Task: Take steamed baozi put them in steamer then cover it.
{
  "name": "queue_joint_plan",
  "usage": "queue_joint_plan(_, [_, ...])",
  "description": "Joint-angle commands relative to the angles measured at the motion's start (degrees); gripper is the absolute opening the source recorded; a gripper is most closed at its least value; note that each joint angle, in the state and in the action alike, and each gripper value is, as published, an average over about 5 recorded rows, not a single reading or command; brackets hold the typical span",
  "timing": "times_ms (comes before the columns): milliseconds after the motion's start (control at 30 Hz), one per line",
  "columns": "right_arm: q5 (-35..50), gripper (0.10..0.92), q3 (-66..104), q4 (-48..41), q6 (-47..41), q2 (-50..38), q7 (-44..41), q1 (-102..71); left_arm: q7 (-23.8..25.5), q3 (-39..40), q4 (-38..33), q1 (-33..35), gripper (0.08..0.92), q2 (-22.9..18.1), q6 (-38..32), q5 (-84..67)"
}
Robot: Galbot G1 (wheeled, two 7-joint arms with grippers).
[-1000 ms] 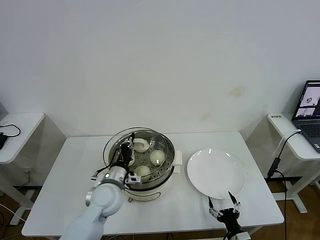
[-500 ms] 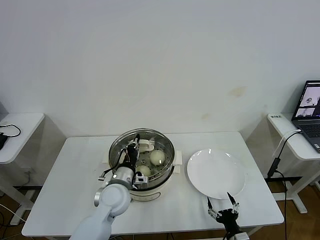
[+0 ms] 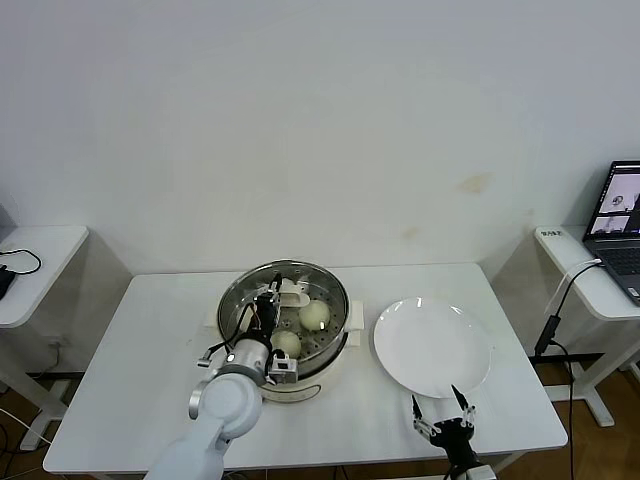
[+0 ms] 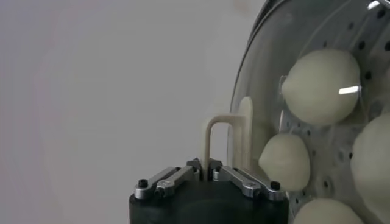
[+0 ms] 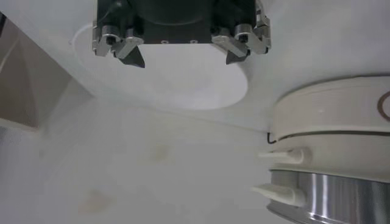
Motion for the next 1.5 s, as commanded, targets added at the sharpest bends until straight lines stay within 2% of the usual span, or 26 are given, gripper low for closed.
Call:
queue_joint_plan(33, [-0.16,0.823,-0.13,0.02,-0.02,0.09,-0.02,-0.05,0.04,0.14,-0.85,0.17,0.147,-0.51,0.06,0.09])
queue_joint_plan(333, [-0.24,0.823,-0.2,0.09,-0.01,0.05,-0.06,-0.15,-0.62,0.06,-0.35,0.46,0.148,-1.15,-0.99,-0.39])
queue_joint_plan(433, [-0.26,0.823,-0.38,0.08,-0.04,0.02,-0.06,-0.12,-0.69,-0.12,-1.16,0.76,0.177,-1.1,-0.99,-0.56])
queue_joint_plan(633, [-0.4,0.823,-0.59,0.07,-0.1,-0.01,-0.07,-0.11,-0.91,-1.18,-4.87,3.65,0.336,0.85,-1.2,-1.33])
queue_joint_plan(833, [-0.33,0.823,-0.51,0.11,-0.09,-0.3,-0.09,-0.33,-3.28,-3.65,-12.44,10.29,0.509,4.73,-3.17,-3.18])
queue_joint_plan(933, [-0.17,0.823,-0.49,0.06,-0.02,-0.58,-0.09,-0.46,-5.99,-5.82,-17.71,15.64,0.596,6.25,-5.37,-5.34])
queue_joint_plan(1100, [0.42,0.823,-0.53,-0.21,0.24,-1.48,-0.11,-0.7,-10.99,-10.02,-26.83,28.72,0.743,6.88,-9.63,-11.71])
queue_joint_plan(1200, [0.88,0.823,-0.72,-0.1,0.57,-2.08,-0.17,-1.08,-17.54,-14.43,-28.9,35.34,0.803,5.4,-14.72,-20.93])
queue_joint_plan(1300, [1.31,0.823,-1.11,0.49,0.92,-2.36,-0.43,-1.53,-24.88,-21.49,-27.03,39.92,0.82,3.52,-21.33,-39.82])
queue_joint_plan(1400, [1.8,0.823,-1.8,1.57,0.92,-2.33,-0.41,-2.11,-27.69,-29.82,-23.91,44.17,0.822,1.55,-26.48,-63.08])
queue_joint_plan(1500, [2.67,0.823,-2.62,3.09,0.63,-2.67,-0.13,-3.3,-28.64,-33.96,-20.97,48.38,0.823,0.62,-27.73,-79.68])
